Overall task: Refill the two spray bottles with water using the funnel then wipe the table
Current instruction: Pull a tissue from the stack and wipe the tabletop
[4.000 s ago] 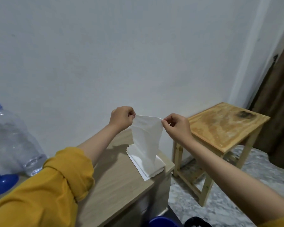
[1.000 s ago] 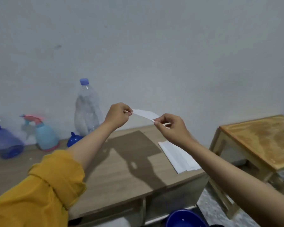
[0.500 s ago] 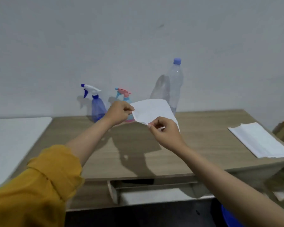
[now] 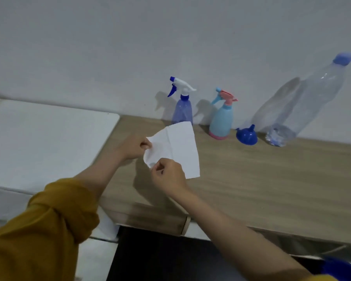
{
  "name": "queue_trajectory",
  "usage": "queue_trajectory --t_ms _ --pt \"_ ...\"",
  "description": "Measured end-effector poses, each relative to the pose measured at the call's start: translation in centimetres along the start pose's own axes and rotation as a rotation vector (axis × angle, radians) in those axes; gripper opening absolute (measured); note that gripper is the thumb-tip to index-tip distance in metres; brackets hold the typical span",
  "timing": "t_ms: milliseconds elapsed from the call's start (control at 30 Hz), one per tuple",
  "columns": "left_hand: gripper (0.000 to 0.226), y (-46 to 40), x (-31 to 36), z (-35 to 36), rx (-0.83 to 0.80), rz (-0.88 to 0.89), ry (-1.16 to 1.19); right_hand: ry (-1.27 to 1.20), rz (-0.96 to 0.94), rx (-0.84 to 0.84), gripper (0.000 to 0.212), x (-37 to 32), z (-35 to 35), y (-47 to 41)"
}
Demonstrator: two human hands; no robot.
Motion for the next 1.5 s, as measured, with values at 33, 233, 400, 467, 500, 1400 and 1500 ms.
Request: queue_trajectory --t_ms 33,233,400,467,500,1400,1500 --pt "0.028 0.0 -1.5 0.6 -0.009 -0.028 -0.009 0.007 0.019 -0.029 0.019 0.2 1.7 -0.5" --pt "0.028 0.4 -6.9 3.4 -0.025 -0.075 -0.113 0.033 0.082 -0.171 0.021 1.7 7.9 -1.9" --pt "0.050 1.4 -7.2 4.8 0.107 -0.095 -0.223 0.148 -0.085 0.014 0.026 3.3 5.9 -4.5" --pt "0.051 2.1 -6.8 5.3 0.149 -0.132 -0.224 0.287 -0.156 0.015 0.036 3.8 4.9 -6.2" --pt "0.052 2.4 -6.6 5.7 0.140 -0.147 -0.238 0.342 -0.173 -0.021 0.043 4.0 4.8 -7.1" --pt "0.056 1.4 2.1 11.4 -0.008 -0.118 -0.512 0.617 -0.162 -0.257 0.059 11.4 -0.1 -8.0" --pt "0.055 1.0 4.6 12.1 -0.001 -0.092 -0.506 0.628 -0.149 -0.237 0.059 12.4 -2.3 -7.5"
Point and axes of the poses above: each hand's wrist, its own y-axis away from the middle knuckle, its own z-axis out of the palm, x = y × z, the point moved 3 cm from there along -y, towards the middle knuckle, and after that the axes turned 12 degrees about -y, right-handed, at the moved point
